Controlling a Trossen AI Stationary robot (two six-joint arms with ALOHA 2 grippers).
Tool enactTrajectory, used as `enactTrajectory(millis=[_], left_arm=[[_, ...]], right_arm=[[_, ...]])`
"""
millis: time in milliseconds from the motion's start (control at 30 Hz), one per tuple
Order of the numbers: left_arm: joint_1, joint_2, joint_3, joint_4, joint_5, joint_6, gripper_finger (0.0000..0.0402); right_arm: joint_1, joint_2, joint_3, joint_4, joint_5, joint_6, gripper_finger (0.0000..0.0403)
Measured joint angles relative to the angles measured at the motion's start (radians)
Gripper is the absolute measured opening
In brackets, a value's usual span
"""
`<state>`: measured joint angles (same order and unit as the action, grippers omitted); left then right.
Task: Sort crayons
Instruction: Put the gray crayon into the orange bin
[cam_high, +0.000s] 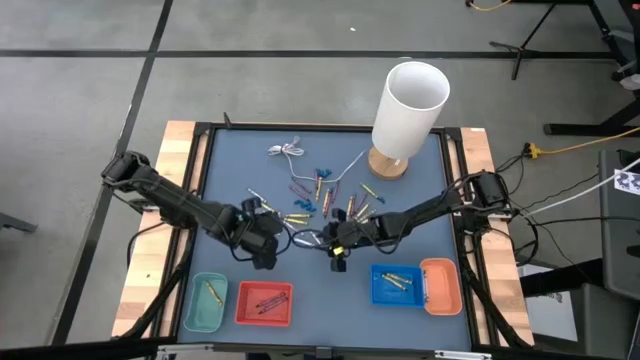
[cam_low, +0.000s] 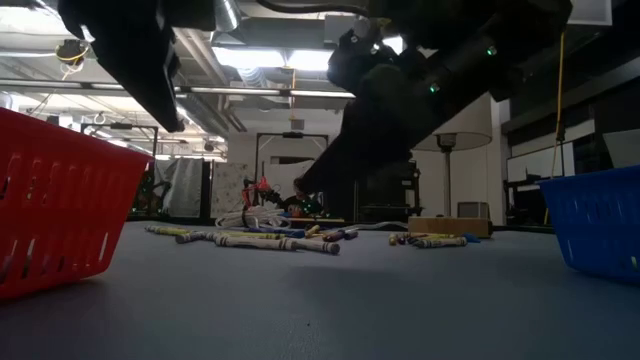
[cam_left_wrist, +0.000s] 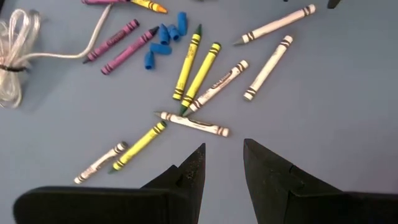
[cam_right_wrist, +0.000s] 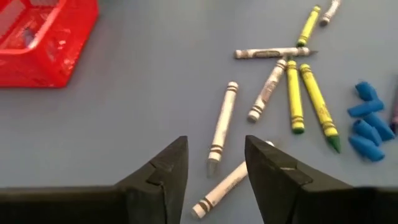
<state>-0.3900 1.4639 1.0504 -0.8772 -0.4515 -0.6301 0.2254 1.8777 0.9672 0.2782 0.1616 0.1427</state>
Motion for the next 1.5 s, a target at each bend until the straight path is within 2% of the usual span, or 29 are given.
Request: enactTrajectory(millis=[400,600,900,1267,1500], left_arm=[[0.039,0.0,0.0,0.006,0.001,0.041,0.0092],[0.039,0.0,0.0,0.006,0.001,0.041,0.0092],[0.039,0.0,0.001,0.022,0.004,0.041,0.0092],[0.039,0.0,0.001,0.027,0.005,0.04,0.0092],[0.039,0.0,0.001,0.027,0.005,0.039,0.0092]], right_arm=[[0.011,0.041,0.001,-0.016,0.087,0.119,0.0158],[0.011,0.068,0.0,-0.01,0.087,0.146,0.0158],[0.011,0.133,0.002,0.02,0.088,0.149,0.0158],[0.012,0.134,0.005,-0.021,0.11,0.144,0.0158],[0.012,0.134,0.003,-0.039,0.16,0.143,0.0158]])
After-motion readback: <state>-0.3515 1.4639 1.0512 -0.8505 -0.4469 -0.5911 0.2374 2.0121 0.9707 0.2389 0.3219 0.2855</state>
